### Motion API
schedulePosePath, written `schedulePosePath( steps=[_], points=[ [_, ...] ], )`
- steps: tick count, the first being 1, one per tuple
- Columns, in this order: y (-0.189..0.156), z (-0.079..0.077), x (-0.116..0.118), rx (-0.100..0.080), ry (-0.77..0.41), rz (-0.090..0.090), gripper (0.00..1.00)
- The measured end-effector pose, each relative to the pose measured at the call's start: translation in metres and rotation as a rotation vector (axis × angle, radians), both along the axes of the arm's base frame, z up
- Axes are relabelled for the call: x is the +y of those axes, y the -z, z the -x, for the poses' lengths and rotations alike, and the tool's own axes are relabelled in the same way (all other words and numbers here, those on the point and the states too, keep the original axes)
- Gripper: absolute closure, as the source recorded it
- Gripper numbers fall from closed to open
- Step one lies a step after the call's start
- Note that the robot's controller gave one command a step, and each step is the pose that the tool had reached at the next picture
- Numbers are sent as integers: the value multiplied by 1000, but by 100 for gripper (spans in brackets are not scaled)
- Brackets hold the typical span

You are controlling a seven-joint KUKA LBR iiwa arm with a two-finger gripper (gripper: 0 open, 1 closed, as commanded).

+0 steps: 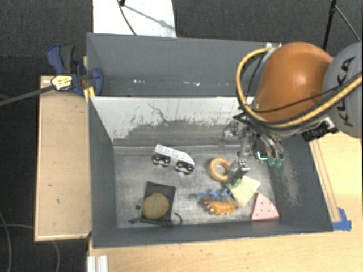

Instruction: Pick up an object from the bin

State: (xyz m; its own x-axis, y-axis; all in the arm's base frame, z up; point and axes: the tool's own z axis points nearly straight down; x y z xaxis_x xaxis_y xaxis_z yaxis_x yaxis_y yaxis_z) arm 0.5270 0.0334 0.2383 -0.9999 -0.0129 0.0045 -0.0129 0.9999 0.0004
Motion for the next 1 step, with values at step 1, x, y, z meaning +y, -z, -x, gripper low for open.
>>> schedulePosePath(
  steps=[1],
  points=[
    [-4,-1,0,-8,1,0,0]
  ],
)
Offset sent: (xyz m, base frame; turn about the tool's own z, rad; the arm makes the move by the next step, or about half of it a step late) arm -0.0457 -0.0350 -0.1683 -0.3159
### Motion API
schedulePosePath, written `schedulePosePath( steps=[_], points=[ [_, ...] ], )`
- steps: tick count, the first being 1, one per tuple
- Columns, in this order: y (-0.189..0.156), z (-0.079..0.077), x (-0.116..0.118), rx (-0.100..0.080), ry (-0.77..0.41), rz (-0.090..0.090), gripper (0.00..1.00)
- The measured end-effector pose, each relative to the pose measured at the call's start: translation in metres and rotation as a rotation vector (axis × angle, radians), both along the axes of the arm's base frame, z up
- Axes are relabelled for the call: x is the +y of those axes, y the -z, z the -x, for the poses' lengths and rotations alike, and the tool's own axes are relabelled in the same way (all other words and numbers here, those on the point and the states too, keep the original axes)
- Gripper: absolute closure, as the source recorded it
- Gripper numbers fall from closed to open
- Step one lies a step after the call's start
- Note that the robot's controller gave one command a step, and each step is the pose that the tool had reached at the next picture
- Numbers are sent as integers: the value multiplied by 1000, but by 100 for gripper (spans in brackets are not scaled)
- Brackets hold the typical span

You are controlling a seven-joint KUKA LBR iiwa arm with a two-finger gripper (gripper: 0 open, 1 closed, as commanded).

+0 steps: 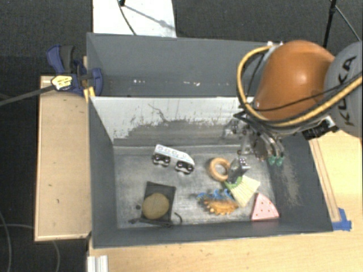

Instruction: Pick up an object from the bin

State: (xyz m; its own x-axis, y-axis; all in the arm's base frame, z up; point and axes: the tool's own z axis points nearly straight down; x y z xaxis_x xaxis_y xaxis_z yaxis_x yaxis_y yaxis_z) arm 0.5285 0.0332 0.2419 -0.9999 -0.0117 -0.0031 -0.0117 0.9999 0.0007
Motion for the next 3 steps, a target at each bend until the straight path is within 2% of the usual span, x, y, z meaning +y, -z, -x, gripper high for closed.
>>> schedulePosePath(
  steps=[1,2,3],
  points=[
    [58,16,-12,-3,-103,1,0],
    [80,48,-73,1,-137,1,0],
    [107,47,-73,1,-365,1,0]
  ],
)
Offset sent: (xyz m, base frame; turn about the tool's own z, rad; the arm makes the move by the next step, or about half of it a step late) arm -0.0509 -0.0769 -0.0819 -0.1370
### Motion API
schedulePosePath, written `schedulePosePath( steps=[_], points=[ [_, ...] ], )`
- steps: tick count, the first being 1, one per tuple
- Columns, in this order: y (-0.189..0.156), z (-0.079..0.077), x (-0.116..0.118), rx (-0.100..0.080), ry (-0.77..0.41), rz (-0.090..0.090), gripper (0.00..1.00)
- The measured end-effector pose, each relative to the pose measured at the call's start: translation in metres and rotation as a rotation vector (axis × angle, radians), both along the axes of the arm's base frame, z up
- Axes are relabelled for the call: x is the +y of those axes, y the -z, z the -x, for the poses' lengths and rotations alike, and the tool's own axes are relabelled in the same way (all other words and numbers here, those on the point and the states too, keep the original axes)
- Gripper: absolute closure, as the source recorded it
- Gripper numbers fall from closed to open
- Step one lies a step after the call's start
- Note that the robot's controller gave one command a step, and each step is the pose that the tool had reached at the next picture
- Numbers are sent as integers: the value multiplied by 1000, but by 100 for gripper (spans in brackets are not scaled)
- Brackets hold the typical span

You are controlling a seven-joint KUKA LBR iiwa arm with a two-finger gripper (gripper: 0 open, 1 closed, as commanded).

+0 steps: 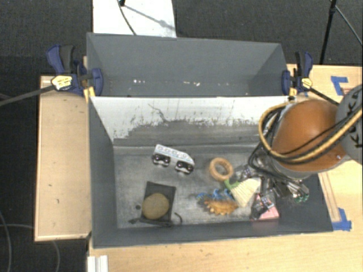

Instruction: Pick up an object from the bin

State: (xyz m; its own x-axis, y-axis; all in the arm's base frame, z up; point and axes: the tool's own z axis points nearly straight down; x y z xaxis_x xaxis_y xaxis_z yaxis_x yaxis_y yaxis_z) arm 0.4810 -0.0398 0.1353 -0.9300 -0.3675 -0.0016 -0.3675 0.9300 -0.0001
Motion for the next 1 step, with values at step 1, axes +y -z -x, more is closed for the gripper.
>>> schedulePosePath(
  steps=[1],
  points=[
    [49,0,5,-11,-182,1,0]
  ],
)
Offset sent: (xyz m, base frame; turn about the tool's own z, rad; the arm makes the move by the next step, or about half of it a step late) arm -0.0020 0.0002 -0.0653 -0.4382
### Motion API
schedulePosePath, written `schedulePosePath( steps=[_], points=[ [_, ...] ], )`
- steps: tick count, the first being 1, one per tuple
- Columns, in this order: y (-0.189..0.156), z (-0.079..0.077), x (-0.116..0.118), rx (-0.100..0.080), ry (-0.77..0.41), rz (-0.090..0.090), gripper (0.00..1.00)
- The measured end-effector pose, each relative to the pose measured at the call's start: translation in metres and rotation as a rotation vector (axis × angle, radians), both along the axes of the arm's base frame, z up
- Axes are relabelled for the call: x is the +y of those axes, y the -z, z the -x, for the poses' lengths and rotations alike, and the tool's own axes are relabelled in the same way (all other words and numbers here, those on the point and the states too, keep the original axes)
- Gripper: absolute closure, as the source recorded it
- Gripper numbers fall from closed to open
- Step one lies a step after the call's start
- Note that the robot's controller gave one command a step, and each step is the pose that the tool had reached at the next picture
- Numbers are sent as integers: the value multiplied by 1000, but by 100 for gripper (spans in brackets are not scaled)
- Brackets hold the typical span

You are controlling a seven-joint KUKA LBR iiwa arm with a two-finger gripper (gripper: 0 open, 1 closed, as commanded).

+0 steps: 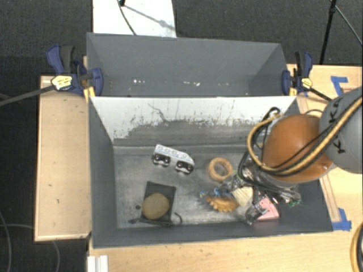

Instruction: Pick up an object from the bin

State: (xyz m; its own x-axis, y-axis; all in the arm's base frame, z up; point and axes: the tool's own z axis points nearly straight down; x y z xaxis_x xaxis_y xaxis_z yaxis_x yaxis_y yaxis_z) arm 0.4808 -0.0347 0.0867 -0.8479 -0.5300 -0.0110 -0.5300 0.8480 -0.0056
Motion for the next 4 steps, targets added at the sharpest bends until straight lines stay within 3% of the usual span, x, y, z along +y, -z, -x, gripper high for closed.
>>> schedulePosePath(
  steps=[1,4],
  points=[
    [15,0,-3,4,-254,0,100],
    [6,1,-3,10,-251,1,100]
  ],
)
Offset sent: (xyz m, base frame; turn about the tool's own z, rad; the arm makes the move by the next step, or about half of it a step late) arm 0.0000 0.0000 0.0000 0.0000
